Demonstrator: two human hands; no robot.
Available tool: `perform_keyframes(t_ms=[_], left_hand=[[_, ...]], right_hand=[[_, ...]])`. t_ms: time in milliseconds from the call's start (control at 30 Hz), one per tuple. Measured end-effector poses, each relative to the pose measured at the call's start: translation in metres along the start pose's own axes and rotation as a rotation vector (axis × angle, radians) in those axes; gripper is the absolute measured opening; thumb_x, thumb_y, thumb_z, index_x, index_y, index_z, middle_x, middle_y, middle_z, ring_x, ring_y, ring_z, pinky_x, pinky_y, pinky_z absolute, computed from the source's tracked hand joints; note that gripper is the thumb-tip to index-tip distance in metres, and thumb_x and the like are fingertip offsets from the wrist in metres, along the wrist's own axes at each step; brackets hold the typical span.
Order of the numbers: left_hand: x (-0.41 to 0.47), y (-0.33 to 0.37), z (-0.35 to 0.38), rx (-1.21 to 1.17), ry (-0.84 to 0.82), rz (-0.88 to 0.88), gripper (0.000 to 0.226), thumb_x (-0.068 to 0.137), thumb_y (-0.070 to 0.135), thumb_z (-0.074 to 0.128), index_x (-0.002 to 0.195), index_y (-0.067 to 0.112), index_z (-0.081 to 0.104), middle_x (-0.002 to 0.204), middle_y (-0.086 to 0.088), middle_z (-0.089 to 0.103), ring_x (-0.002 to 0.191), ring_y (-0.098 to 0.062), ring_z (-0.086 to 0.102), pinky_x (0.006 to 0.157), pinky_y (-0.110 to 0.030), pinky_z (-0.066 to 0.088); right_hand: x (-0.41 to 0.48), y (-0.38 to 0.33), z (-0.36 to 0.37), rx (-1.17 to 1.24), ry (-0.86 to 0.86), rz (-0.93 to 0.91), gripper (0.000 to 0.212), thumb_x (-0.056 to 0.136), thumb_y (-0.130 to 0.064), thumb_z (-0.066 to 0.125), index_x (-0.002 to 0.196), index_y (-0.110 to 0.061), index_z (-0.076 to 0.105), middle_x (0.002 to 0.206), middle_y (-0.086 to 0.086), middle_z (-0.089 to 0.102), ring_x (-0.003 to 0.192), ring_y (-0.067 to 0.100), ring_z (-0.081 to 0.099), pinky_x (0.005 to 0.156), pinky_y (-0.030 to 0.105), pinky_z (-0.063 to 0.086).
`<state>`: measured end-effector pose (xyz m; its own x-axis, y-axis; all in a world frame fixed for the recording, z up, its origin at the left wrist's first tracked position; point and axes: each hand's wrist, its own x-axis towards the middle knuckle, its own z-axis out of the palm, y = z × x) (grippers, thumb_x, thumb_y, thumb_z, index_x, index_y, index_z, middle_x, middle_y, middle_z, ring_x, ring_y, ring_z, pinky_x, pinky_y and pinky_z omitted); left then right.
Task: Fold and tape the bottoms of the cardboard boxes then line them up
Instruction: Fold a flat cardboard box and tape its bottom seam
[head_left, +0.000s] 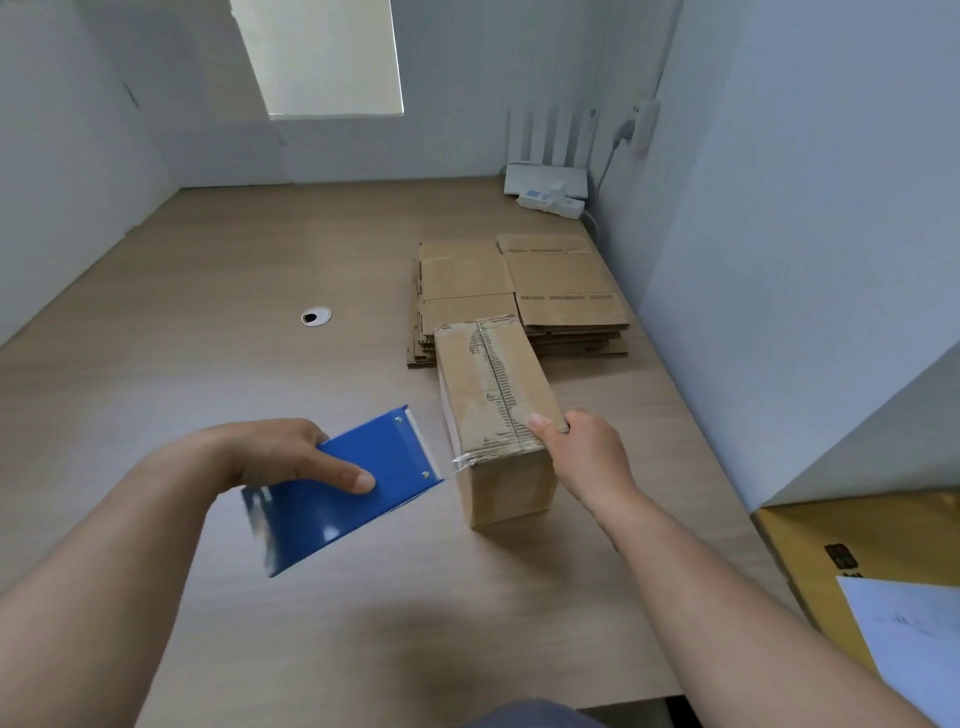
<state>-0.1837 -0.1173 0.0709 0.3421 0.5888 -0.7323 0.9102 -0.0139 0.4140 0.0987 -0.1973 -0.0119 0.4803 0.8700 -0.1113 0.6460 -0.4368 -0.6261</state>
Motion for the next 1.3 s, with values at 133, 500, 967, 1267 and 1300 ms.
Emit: perform_keyframes(t_ms=[133,500,967,1267,1300], left_hand=[[-0.012,0.005,-0.006,0.095,0.075,-0.094,0.073,0.037,0.074,0.076,0.085,0.019,0.072,0.081,0.004,0.074,0.079,-0.017,0.070,0.077,-0.031,0.049],[0.030,0.054,0.046,0.694,0.486,-0.266,0.024,0.085,0.043,0.057,0.096,0.021,0.060,0.092,0.007,0.060,0.091,-0.018,0.059,0.069,-0.026,0.039],[0.061,-0.041,0.108,0.472,0.689,-0.252,0.034,0.098,0.043,0.032,0.120,0.016,0.033,0.090,0.002,0.063,0.075,-0.022,0.055,0.060,-0.027,0.037],[0.030,0.061,0.142,-0.248,0.808,0.258,0.053,0.101,0.037,0.035,0.146,0.011,0.029,0.147,0.006,0.037,0.138,-0.017,0.031,0.109,-0.025,0.024],[0.030,0.078,0.146,-0.347,0.749,0.288,0.050,0.101,0.039,0.033,0.144,0.014,0.032,0.139,0.013,0.040,0.134,-0.015,0.037,0.102,-0.023,0.029]], right_hand=[[0.001,-0.002,-0.001,-0.004,-0.011,-0.003,0.042,0.094,-0.046,0.051,0.096,-0.006,0.062,0.097,0.011,0.064,0.081,0.025,0.050,0.065,0.029,0.032],[-0.003,-0.003,-0.001,-0.017,-0.007,0.005,0.044,0.092,-0.048,0.051,0.097,-0.006,0.063,0.101,0.016,0.064,0.096,0.033,0.056,0.068,0.031,0.034],[-0.011,-0.001,-0.003,0.051,0.047,0.082,0.045,0.083,-0.058,0.058,0.090,-0.015,0.048,0.091,0.002,0.060,0.086,0.025,0.055,0.066,0.032,0.037],[-0.010,0.003,-0.003,-0.001,0.082,0.005,0.044,0.084,-0.058,0.058,0.082,-0.016,0.045,0.093,0.006,0.059,0.092,0.028,0.054,0.068,0.032,0.035],[-0.012,0.002,-0.003,-0.007,0.079,-0.002,0.044,0.084,-0.058,0.057,0.083,-0.015,0.046,0.094,0.006,0.059,0.093,0.029,0.054,0.068,0.033,0.037]])
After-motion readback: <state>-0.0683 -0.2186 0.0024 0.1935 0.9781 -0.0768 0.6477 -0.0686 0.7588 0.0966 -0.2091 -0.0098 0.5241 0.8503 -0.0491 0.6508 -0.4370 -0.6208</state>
